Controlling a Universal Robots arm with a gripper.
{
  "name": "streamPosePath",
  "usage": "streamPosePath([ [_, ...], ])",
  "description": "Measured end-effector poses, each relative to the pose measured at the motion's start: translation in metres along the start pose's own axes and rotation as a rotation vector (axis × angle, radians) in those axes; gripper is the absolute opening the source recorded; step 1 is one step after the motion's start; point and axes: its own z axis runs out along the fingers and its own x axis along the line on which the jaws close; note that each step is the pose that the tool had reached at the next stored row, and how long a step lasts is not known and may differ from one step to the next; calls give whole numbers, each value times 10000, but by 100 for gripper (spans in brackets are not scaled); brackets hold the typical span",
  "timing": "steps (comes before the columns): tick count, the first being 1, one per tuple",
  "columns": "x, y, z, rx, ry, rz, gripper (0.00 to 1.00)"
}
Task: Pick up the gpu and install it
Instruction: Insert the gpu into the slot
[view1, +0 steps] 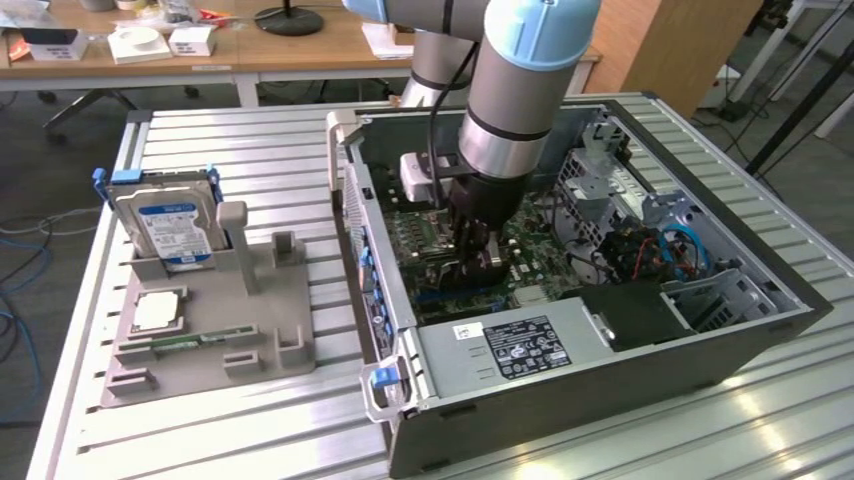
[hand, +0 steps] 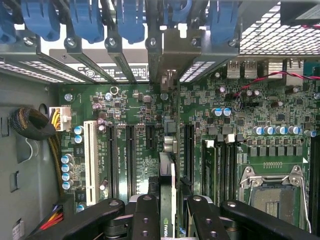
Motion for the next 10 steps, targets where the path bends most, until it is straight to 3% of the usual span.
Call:
streamPosePath([
  [9, 1, 0, -5, -5, 10, 0, 27],
  [10, 1, 0, -3, -3, 7, 0, 34],
])
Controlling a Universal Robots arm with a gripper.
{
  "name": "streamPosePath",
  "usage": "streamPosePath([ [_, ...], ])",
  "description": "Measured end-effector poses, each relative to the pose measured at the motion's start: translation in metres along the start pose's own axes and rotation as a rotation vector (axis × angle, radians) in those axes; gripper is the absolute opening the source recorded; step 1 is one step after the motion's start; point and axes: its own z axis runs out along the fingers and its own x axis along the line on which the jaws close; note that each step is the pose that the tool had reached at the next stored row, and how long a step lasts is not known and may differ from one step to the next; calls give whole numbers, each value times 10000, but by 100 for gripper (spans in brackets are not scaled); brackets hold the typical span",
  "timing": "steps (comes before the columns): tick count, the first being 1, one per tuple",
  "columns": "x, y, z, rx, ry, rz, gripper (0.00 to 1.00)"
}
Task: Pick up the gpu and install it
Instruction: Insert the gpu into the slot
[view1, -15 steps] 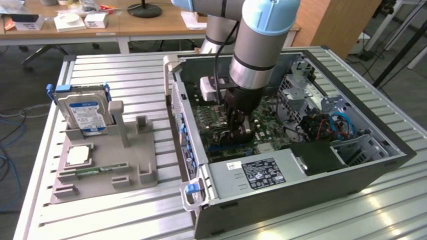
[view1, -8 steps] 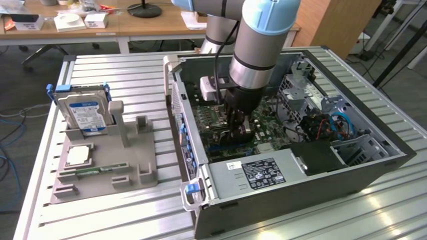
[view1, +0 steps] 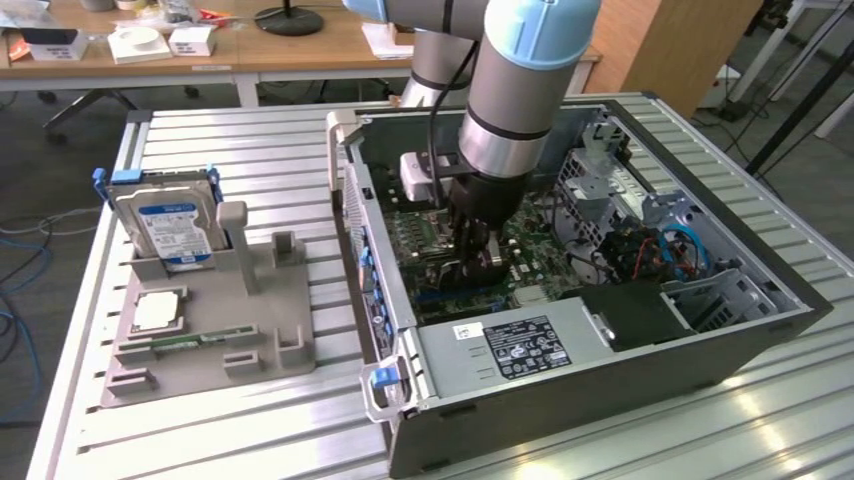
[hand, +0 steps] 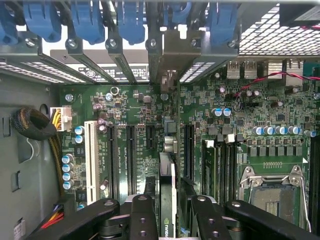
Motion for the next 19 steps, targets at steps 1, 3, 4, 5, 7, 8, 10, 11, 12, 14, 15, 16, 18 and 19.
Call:
streamPosePath([
  [1, 0, 0, 0, 0, -1, -1, 34],
  [3, -1, 0, 0, 2, -4, -1, 34],
  [4, -1, 0, -10, 1, -2, 0, 34],
  [5, -1, 0, -26, 1, -2, 0, 34],
  [7, -3, 0, -62, 1, -2, 0, 34],
  [8, -3, 1, -80, 1, -2, 0, 34],
  [10, -4, 1, -115, 2, -2, -1, 34],
  [11, -5, 1, -133, 1, -3, 0, 34],
  [12, -6, 1, -152, 1, -3, 0, 34],
  [14, -7, 2, -189, 2, -3, 0, 34],
  [15, -7, 2, -208, 1, -2, 0, 34],
  [16, -8, 2, -225, 1, -2, 0, 34],
  [18, -9, 3, -262, 1, -2, 0, 34],
  [19, -10, 3, -284, 1, -2, 0, 34],
])
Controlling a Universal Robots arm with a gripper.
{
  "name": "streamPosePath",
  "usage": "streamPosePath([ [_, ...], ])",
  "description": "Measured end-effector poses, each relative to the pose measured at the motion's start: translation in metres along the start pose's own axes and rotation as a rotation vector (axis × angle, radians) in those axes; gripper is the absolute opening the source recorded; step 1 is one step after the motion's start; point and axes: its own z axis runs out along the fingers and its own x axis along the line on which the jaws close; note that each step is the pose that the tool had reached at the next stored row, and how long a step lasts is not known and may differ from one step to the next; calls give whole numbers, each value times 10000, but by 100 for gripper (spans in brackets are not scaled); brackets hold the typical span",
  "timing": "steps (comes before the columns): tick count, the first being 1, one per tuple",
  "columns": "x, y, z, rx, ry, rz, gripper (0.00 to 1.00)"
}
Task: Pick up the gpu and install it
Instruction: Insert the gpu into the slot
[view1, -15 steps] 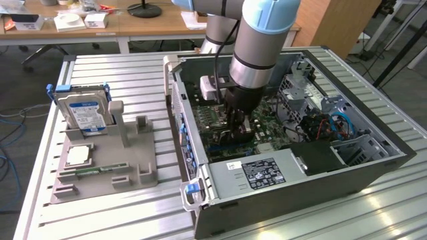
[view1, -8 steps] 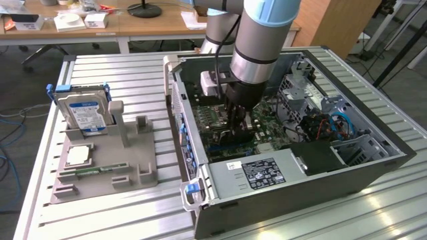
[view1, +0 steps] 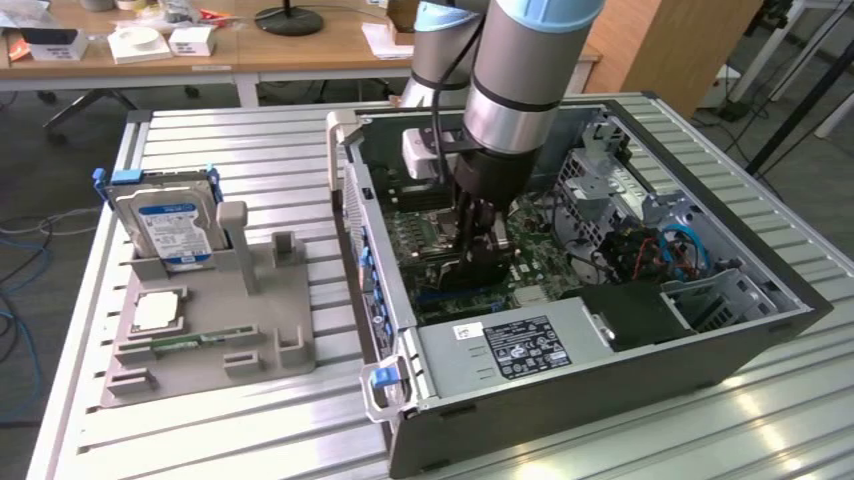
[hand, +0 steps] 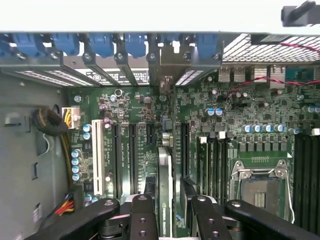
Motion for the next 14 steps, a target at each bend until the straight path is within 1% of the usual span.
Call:
streamPosePath([
  [14, -12, 4, -373, 0, 0, 0, 34],
])
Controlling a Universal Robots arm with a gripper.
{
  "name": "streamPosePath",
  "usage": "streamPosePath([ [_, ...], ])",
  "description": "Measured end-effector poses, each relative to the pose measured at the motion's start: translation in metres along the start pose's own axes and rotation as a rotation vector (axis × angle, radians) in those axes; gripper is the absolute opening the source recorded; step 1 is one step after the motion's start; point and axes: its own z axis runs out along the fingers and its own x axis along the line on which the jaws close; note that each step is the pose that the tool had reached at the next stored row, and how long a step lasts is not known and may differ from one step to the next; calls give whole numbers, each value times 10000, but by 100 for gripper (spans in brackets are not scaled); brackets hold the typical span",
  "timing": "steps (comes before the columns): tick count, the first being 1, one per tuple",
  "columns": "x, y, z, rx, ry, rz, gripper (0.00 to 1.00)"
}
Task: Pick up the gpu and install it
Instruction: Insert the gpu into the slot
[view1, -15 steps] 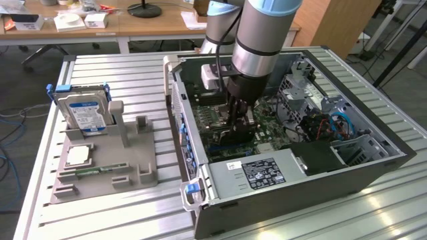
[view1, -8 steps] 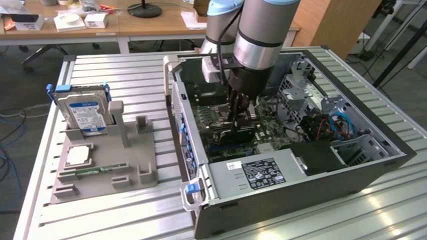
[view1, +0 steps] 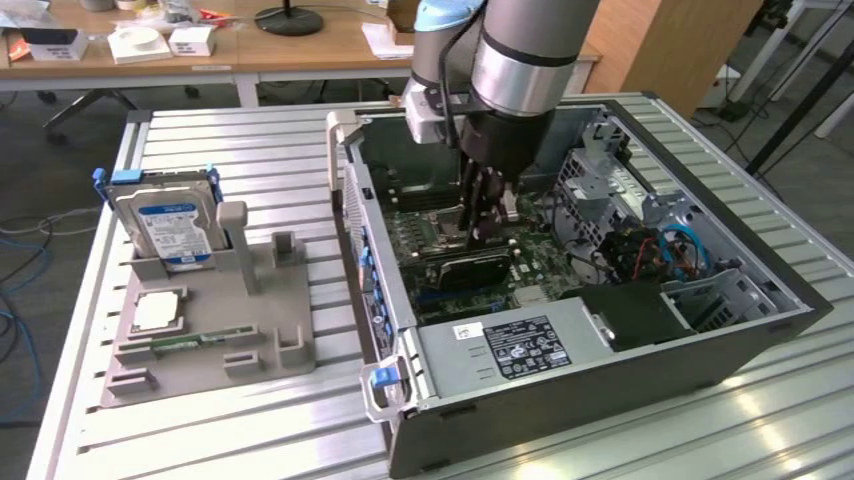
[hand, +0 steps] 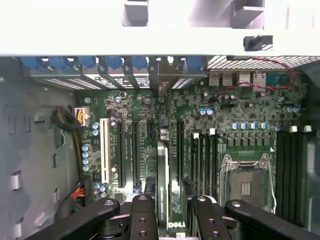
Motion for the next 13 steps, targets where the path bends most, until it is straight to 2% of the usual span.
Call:
streamPosePath([
  [13, -11, 4, -332, 0, 0, 0, 34],
])
